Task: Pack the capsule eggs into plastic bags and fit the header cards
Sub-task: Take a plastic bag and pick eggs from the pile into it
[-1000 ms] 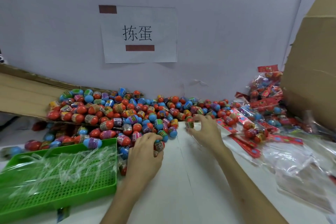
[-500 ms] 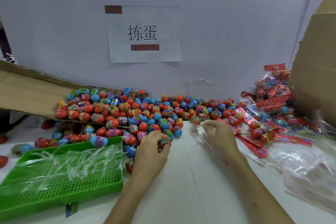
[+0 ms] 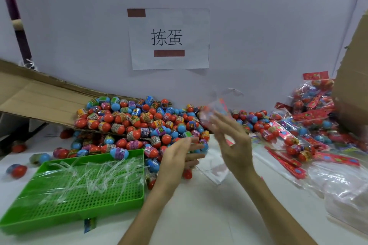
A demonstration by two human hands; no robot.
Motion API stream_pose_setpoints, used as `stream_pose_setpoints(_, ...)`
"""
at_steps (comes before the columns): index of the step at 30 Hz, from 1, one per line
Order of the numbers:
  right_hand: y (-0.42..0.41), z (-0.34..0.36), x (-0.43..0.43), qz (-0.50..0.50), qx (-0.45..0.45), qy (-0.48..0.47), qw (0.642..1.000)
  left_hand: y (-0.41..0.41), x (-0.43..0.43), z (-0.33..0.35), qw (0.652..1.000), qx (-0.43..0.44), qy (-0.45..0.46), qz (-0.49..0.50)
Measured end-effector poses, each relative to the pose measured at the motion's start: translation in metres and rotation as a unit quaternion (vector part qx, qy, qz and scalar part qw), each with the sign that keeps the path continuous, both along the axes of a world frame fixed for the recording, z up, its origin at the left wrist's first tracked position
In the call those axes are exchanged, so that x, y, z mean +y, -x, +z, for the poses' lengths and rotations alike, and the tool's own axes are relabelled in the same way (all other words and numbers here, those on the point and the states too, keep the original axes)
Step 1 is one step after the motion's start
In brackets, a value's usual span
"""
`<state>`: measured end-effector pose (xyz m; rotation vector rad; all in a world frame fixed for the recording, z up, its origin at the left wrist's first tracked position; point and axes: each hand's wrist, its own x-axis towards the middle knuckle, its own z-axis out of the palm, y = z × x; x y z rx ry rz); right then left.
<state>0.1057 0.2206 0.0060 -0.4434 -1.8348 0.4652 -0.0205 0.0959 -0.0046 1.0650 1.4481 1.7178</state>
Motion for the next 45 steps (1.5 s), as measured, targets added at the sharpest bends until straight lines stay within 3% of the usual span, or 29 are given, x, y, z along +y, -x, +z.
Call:
stream_pose_setpoints(2,0.01,-0.007,-0.009,0.01,-0.078,-0.096,0.992,0.003,0.0,0.004,0.984,-0.162,-0.024,-0.067)
stream_pose_setpoints(4,0.016,-0.014,-0.015,0.016,-0.133,-0.133,0.982,0.005,-0.002,0.005,0.978,-0.193,-0.043,-0.064)
stream_pose_setpoints(9,0.012,-0.02,-0.013,0.043,-0.193,-0.062,0.978,0.011,0.0,-0.001,0.986,-0.161,-0.051,0.009)
stream_pose_setpoints(15,0.012,-0.013,-0.008,0.052,-0.128,0.104,0.985,0.013,-0.002,0.0,0.983,-0.155,-0.061,0.08)
stream_pose_setpoints(21,0.011,-0.013,-0.016,0.084,-0.134,0.071,0.985,0.015,-0.001,-0.001,0.974,-0.158,-0.065,0.148)
stream_pose_setpoints(27,0.014,-0.015,-0.026,0.118,-0.189,-0.002,0.975,0.013,-0.001,-0.004,0.975,-0.109,-0.08,0.177)
stream_pose_setpoints(33,0.019,-0.02,-0.031,0.112,-0.147,0.006,0.983,0.004,-0.001,-0.002,0.993,-0.074,-0.081,0.054)
stream_pose_setpoints(40,0.014,-0.016,-0.021,-0.051,-0.041,0.002,0.998,-0.001,-0.005,0.002,0.998,-0.029,-0.038,-0.045)
stream_pose_setpoints(45,0.008,-0.013,-0.013,0.013,-0.036,0.119,0.992,0.001,-0.007,0.004,0.995,0.027,-0.039,-0.093)
